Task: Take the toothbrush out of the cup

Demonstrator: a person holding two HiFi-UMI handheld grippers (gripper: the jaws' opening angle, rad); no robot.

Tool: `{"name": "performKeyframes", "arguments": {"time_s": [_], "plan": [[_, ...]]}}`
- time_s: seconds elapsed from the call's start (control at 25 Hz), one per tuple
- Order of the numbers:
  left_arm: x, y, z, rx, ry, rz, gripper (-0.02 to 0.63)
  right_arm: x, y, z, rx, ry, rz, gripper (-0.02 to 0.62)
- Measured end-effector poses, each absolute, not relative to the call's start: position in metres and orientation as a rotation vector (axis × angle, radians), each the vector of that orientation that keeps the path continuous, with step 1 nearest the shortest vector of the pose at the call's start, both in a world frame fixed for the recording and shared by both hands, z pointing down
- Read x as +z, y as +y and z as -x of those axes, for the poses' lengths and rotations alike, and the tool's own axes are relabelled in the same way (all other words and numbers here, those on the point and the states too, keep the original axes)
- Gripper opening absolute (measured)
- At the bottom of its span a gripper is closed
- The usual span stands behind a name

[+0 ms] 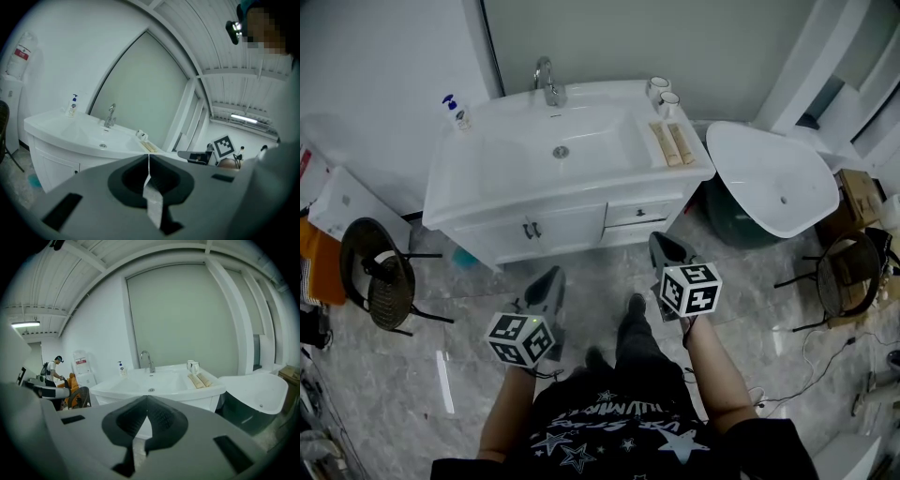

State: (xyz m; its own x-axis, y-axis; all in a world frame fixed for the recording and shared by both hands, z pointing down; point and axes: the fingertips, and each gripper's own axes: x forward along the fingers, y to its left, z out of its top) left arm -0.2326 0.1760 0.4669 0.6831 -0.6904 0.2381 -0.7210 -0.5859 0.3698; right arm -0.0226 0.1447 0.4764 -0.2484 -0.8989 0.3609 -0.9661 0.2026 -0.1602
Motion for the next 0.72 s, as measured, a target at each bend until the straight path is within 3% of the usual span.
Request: {"name": "performKeyframes", "arguments": {"time_s": [0.72], "plan": [[0.463,0.198,0.213,0.095,-1.102,-2.468,0.02,0.473,0.174,0.025,0.518,-2.33,-1.743,0.012]]}}
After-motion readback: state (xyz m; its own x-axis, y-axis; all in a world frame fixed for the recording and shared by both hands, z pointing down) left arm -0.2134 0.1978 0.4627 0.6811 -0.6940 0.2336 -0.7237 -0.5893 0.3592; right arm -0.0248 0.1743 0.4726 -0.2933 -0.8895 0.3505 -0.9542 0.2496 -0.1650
